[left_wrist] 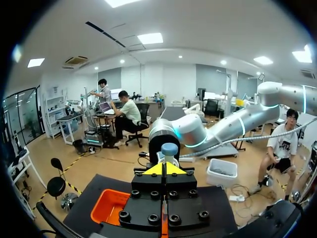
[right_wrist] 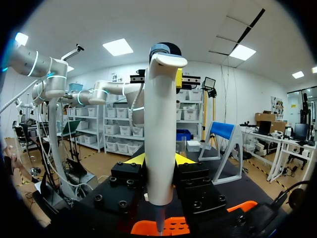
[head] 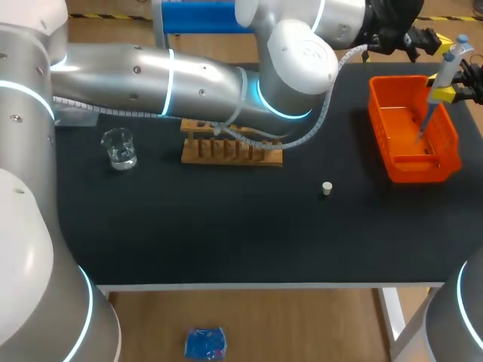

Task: Invert the test tube, pick up the pipette, mount the tip to pipette, aspirate from beaker and dispense into the tube, eject the tip, return the pipette, and cap with the stopper.

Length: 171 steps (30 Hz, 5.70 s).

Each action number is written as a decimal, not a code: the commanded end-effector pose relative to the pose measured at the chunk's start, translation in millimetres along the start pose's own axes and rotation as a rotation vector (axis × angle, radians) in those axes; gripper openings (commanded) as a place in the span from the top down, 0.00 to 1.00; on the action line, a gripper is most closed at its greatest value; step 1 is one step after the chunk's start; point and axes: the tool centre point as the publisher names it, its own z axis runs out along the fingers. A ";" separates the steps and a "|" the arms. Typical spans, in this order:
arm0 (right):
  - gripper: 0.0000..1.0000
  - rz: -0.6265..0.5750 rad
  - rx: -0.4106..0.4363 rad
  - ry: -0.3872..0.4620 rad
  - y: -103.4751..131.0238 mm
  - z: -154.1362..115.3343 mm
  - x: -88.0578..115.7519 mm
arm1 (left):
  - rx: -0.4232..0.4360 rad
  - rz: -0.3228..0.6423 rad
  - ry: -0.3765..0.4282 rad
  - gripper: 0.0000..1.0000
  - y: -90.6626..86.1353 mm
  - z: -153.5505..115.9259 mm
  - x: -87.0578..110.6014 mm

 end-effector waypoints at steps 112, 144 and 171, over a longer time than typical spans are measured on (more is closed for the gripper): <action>1.00 -0.001 0.000 0.005 3.7 -1.0 -2.0 | 0.093 -0.029 -0.001 1.00 1.6 5.0 1.3; 1.00 -0.001 0.000 0.005 3.7 -1.0 -2.0 | 0.089 -0.050 -0.028 1.00 12.8 1.4 6.4; 1.00 -0.001 0.000 0.005 3.7 -1.0 -2.0 | 0.089 0.004 -0.041 1.00 -16.3 -4.2 -3.3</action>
